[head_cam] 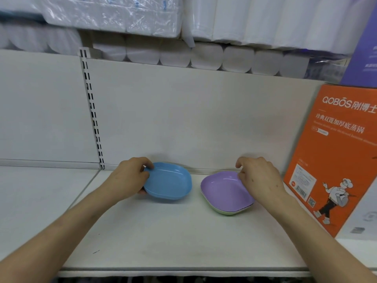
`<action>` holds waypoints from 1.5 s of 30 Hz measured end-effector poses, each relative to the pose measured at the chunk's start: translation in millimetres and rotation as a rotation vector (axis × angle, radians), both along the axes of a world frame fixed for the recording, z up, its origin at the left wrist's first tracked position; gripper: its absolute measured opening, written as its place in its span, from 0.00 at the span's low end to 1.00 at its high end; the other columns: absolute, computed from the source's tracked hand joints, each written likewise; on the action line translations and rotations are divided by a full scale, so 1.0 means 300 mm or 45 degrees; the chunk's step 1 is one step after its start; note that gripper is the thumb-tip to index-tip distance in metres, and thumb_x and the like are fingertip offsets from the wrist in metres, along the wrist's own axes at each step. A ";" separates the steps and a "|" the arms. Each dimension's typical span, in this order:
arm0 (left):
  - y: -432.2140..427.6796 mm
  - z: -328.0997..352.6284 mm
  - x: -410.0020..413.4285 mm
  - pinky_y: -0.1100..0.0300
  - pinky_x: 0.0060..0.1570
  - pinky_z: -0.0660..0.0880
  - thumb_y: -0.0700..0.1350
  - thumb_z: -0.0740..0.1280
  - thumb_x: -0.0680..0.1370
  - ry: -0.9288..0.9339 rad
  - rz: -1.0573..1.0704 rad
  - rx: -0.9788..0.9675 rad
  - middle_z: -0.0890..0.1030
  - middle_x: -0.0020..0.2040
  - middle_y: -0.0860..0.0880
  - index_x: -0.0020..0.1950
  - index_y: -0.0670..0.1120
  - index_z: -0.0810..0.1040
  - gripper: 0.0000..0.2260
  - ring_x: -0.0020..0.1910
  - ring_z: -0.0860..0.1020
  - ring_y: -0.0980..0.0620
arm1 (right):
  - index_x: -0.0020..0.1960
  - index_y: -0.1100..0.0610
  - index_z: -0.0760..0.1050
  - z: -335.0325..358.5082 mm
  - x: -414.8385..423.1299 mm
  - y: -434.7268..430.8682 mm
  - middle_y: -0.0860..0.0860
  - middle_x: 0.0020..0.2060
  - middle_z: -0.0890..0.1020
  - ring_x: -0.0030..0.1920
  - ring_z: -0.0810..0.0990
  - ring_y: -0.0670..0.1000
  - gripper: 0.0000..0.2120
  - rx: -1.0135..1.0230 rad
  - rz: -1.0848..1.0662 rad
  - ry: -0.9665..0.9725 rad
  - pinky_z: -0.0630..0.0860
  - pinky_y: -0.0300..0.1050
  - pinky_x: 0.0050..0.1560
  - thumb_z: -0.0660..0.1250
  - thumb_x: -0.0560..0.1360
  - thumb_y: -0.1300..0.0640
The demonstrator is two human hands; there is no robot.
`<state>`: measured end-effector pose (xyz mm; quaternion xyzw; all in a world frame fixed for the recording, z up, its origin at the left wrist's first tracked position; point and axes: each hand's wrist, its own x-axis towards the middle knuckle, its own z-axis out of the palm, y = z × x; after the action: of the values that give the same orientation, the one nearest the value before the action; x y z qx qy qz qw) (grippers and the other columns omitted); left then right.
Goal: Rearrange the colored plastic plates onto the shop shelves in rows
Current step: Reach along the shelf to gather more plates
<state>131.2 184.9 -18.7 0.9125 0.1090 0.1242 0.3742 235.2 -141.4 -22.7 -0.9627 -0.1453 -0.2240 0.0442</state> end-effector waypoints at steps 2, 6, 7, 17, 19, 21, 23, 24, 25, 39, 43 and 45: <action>-0.004 -0.003 -0.001 0.61 0.32 0.81 0.35 0.59 0.81 -0.004 0.000 0.002 0.75 0.49 0.50 0.61 0.47 0.81 0.15 0.41 0.83 0.46 | 0.66 0.49 0.77 0.014 -0.006 0.001 0.53 0.49 0.84 0.48 0.82 0.59 0.17 -0.025 0.003 -0.050 0.75 0.48 0.41 0.62 0.79 0.60; -0.008 -0.005 0.002 0.53 0.38 0.84 0.34 0.60 0.81 -0.010 0.007 -0.020 0.74 0.49 0.51 0.61 0.47 0.81 0.15 0.42 0.82 0.45 | 0.60 0.52 0.74 0.039 -0.009 -0.004 0.53 0.50 0.81 0.46 0.78 0.58 0.15 0.042 0.050 -0.068 0.75 0.51 0.43 0.58 0.79 0.66; -0.007 -0.006 0.004 0.53 0.38 0.84 0.34 0.60 0.81 -0.013 0.011 -0.031 0.74 0.49 0.51 0.61 0.47 0.81 0.15 0.43 0.82 0.45 | 0.57 0.52 0.73 0.039 -0.003 -0.011 0.53 0.50 0.80 0.46 0.77 0.57 0.14 0.070 0.090 -0.042 0.75 0.51 0.44 0.58 0.78 0.67; -0.009 -0.021 0.023 0.55 0.41 0.84 0.33 0.62 0.78 -0.055 0.041 -0.115 0.76 0.54 0.46 0.57 0.53 0.82 0.18 0.45 0.82 0.45 | 0.41 0.50 0.86 0.052 0.014 -0.051 0.49 0.35 0.79 0.29 0.70 0.48 0.22 0.879 0.246 0.422 0.66 0.39 0.30 0.58 0.77 0.69; -0.015 -0.019 0.019 0.48 0.48 0.83 0.34 0.60 0.78 -0.054 0.064 -0.084 0.76 0.55 0.48 0.54 0.55 0.83 0.19 0.45 0.82 0.46 | 0.41 0.50 0.86 0.049 0.014 -0.055 0.48 0.37 0.81 0.33 0.71 0.49 0.23 0.984 0.288 0.468 0.69 0.43 0.36 0.57 0.77 0.69; -0.023 -0.020 0.010 0.46 0.50 0.82 0.35 0.58 0.79 -0.058 0.095 -0.070 0.76 0.57 0.49 0.54 0.56 0.83 0.20 0.45 0.81 0.46 | 0.45 0.51 0.86 0.051 0.008 -0.054 0.50 0.45 0.83 0.39 0.75 0.51 0.23 1.070 0.337 0.529 0.75 0.47 0.43 0.56 0.79 0.70; -0.032 -0.020 -0.002 0.47 0.50 0.82 0.35 0.57 0.80 -0.063 0.115 -0.107 0.76 0.60 0.49 0.57 0.55 0.82 0.20 0.47 0.81 0.46 | 0.50 0.53 0.85 0.057 -0.003 -0.052 0.51 0.53 0.81 0.44 0.78 0.51 0.19 1.174 0.392 0.627 0.79 0.46 0.46 0.58 0.81 0.69; -0.038 -0.020 -0.010 0.48 0.50 0.82 0.35 0.57 0.80 -0.069 0.120 -0.135 0.76 0.61 0.49 0.59 0.54 0.82 0.20 0.48 0.81 0.45 | 0.52 0.52 0.84 0.058 -0.007 -0.052 0.50 0.56 0.80 0.46 0.79 0.51 0.16 1.208 0.421 0.667 0.80 0.46 0.46 0.61 0.81 0.68; -0.042 -0.021 -0.017 0.48 0.50 0.82 0.36 0.59 0.80 -0.078 0.123 -0.162 0.76 0.61 0.50 0.61 0.54 0.81 0.19 0.48 0.81 0.45 | 0.54 0.51 0.84 0.058 -0.010 -0.053 0.49 0.58 0.80 0.48 0.80 0.50 0.14 1.224 0.447 0.694 0.81 0.45 0.46 0.64 0.81 0.66; -0.090 -0.039 -0.260 0.51 0.48 0.83 0.46 0.81 0.70 -0.049 0.247 -0.406 0.75 0.60 0.57 0.67 0.62 0.73 0.30 0.53 0.80 0.51 | 0.66 0.37 0.74 0.049 -0.168 0.054 0.36 0.63 0.74 0.60 0.75 0.40 0.41 0.972 0.768 0.954 0.75 0.42 0.57 0.83 0.55 0.46; -0.026 -0.052 -0.358 0.55 0.49 0.77 0.47 0.81 0.68 -0.128 0.302 -0.407 0.75 0.62 0.57 0.69 0.62 0.71 0.34 0.54 0.78 0.54 | 0.66 0.33 0.72 0.065 -0.214 0.151 0.33 0.64 0.74 0.62 0.76 0.43 0.43 0.892 0.819 0.957 0.76 0.49 0.63 0.82 0.53 0.42; 0.029 -0.051 -0.429 0.56 0.50 0.76 0.46 0.81 0.69 -0.162 0.339 -0.405 0.75 0.62 0.58 0.70 0.61 0.70 0.34 0.55 0.77 0.57 | 0.66 0.33 0.72 0.073 -0.259 0.222 0.33 0.64 0.73 0.63 0.75 0.43 0.42 0.899 0.866 0.972 0.75 0.47 0.62 0.82 0.54 0.44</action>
<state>2.5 193.5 -33.9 0.8098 0.2228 0.2111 0.4999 157.6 -74.7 -0.6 -0.8019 -0.3349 0.1283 0.4778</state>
